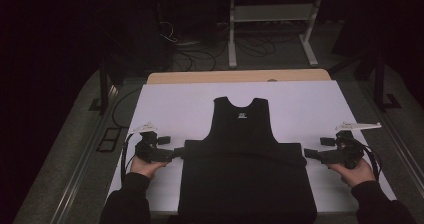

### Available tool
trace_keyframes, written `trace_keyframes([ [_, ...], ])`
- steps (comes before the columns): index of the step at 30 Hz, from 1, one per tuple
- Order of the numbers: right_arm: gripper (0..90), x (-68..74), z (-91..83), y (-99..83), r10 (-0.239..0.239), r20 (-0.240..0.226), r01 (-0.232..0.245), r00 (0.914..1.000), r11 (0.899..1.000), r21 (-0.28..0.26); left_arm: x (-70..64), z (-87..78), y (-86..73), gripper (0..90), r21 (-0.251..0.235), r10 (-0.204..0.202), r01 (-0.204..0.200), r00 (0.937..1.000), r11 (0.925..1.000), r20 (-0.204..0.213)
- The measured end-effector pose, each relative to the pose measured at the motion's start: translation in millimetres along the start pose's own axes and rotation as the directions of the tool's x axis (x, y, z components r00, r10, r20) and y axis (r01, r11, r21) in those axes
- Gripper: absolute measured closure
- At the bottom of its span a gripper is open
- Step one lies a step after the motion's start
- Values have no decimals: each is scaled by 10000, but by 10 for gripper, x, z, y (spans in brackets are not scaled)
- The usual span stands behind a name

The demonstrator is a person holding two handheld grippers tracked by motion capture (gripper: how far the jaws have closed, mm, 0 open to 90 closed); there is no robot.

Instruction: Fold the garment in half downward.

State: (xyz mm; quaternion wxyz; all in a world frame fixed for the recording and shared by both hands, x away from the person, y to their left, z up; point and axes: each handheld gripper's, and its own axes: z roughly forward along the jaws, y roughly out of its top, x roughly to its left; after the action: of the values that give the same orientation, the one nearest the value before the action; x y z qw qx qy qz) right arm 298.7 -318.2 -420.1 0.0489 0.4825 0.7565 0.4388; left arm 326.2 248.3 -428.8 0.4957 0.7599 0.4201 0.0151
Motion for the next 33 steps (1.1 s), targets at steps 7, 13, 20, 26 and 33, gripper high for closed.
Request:
trace_keyframes([
  [7, 0, -20, 7, 67, -403, 118, 405, 9991, 9989, -228, -16, -24, 94, 0, -461, 229, -227, 9997, 9987, 35],
  [13, 0, -24, 31, 150, -673, 162, 676, 9976, 9976, -178, -59, -34, 201, 0, -559, 786, -792, 9968, 9953, -118],
  [20, 0, -14, 44, 271, -907, 141, 911, 9958, 9953, -334, -52, -47, 290, 0, -627, 1203, -1227, 9919, 9905, -411],
  [26, 0, 10, 60, 373, -1054, 118, 1060, 9944, 9926, -587, -53, 1, 369, 0, -531, 1530, -1561, 9865, 9863, -578],
  [33, 0, 34, 83, 493, -1242, 11, 1239, 9923, 9893, -771, -81, -8, 451, 0, -725, 1713, -1754, 9834, 9818, -593],
])
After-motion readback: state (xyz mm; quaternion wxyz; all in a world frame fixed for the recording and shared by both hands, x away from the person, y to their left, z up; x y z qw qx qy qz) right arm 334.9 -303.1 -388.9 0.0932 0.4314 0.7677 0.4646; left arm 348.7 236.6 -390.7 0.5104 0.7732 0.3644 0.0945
